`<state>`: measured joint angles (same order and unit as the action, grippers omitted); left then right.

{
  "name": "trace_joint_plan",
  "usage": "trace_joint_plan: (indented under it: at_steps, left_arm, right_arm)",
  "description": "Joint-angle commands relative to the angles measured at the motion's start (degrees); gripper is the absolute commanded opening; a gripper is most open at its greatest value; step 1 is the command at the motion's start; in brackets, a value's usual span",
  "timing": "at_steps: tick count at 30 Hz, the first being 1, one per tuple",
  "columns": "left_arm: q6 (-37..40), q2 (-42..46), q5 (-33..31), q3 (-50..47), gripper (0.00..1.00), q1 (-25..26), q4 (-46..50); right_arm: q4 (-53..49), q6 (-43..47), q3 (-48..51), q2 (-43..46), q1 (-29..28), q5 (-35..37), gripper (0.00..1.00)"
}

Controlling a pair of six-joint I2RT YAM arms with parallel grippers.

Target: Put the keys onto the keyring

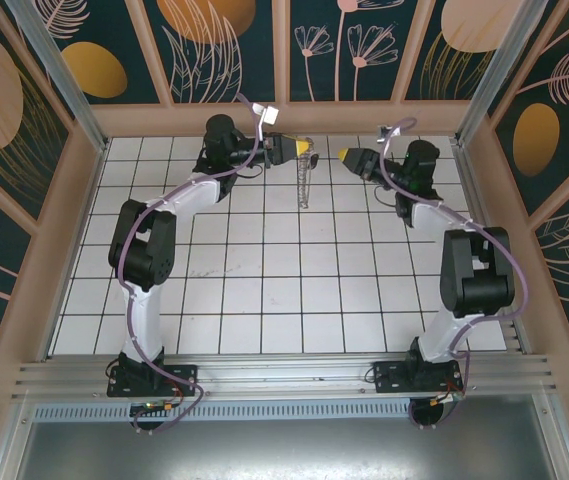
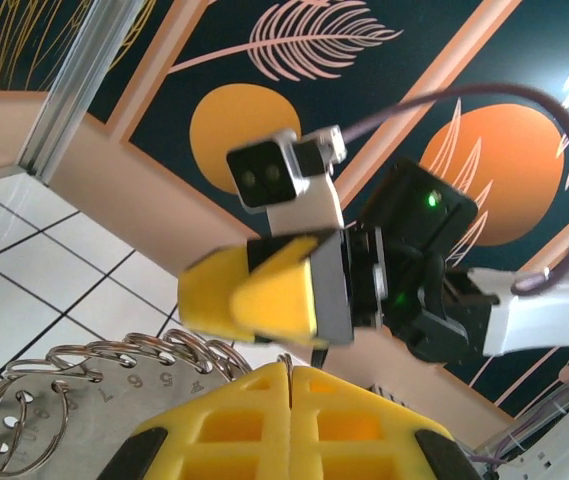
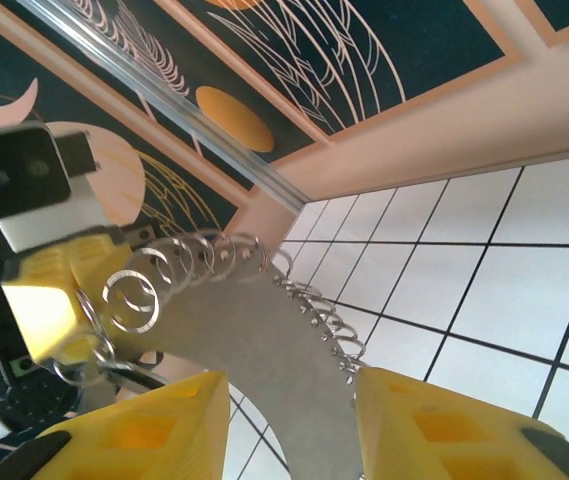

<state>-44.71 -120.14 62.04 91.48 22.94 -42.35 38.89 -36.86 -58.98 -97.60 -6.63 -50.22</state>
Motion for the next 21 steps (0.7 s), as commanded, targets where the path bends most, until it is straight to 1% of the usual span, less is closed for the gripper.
trace_joint_plan:
  at_steps: [1,4,8,16,21]
  left_arm:
    - [-2.0,2.5,1.9,1.2,0.0,0.0,-5.6]
    - [-2.5,2.4,2.6,1.9,0.0,-0.1,-6.0]
    - [-2.7,2.1,3.6,2.6,0.0,0.0,-5.8]
    - [-3.6,2.0,4.8,2.6,0.0,0.0,-6.4]
    - [-3.7,2.2,5.6,3.0,0.0,0.0,-6.0]
  right_arm:
    - [3.1,7.2,3.1,4.2,-2.9,7.0,0.39]
    - [0.5,12.7,4.7,6.2,-5.4,8.4,0.4]
    - [-0.4,17.3,6.6,8.6,-6.7,8.1,0.41]
    - [-1.5,20.6,4.2,8.1,-7.7,0.4,0.41]
    - [-4.0,22.7,0.6,6.6,-9.1,-1.2,0.41]
